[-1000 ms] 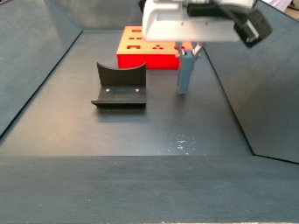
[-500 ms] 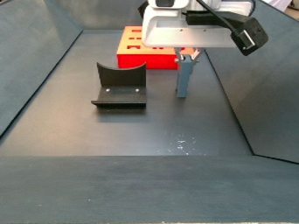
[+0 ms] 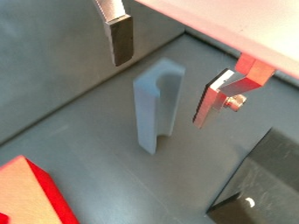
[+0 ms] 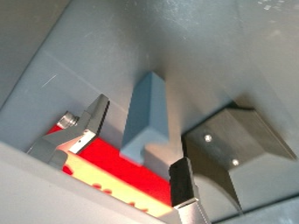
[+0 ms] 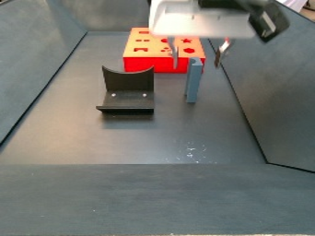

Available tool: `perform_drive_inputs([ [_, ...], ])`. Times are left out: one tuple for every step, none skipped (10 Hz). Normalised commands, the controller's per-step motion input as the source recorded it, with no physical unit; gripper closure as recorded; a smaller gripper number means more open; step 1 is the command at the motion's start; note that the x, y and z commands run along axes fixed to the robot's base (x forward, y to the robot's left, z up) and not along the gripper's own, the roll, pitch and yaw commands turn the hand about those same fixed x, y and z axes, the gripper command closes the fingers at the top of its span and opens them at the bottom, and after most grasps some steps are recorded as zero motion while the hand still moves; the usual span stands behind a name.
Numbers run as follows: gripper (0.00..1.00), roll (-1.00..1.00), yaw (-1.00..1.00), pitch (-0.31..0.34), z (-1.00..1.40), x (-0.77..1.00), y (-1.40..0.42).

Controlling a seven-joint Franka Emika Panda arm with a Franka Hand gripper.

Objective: Pick up the arch object. Move up. Rotate the arch object. Move to above the board. Insert the arch object.
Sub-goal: Rotate the arch object.

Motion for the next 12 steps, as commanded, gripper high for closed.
perform_drive_inputs([
  [0.00, 0.03, 0.00, 0.038, 0.64, -0.02, 0.00],
  [0.00, 0.01, 0.00, 0.038, 0.46, -0.02, -0.01],
  [0.00, -0.02, 0.01, 0.040, 0.22, -0.01, -0.01],
  [0.00, -0.01, -1.00, 0.006, 0.00, 0.00, 0.00],
  [0.00, -0.01, -1.00, 0.005, -0.05, 0.01, 0.02],
  [0.00, -0.01, -1.00, 0.004, -0.04, 0.02, 0.02],
  [0.00, -0.01, -1.00, 0.003, -0.03, 0.02, 0.02],
  [0.00, -0.01, -1.00, 0.003, -0.03, 0.02, 0.02],
  [0.00, -0.01, -1.00, 0.003, -0.03, 0.02, 0.02],
  [0.00, -0.01, -1.00, 0.004, -0.03, 0.02, 0.02],
  [0.00, -0.01, -1.00, 0.004, -0.02, 0.02, 0.02],
  [0.00, -0.01, -1.00, 0.004, -0.02, 0.02, 0.02],
])
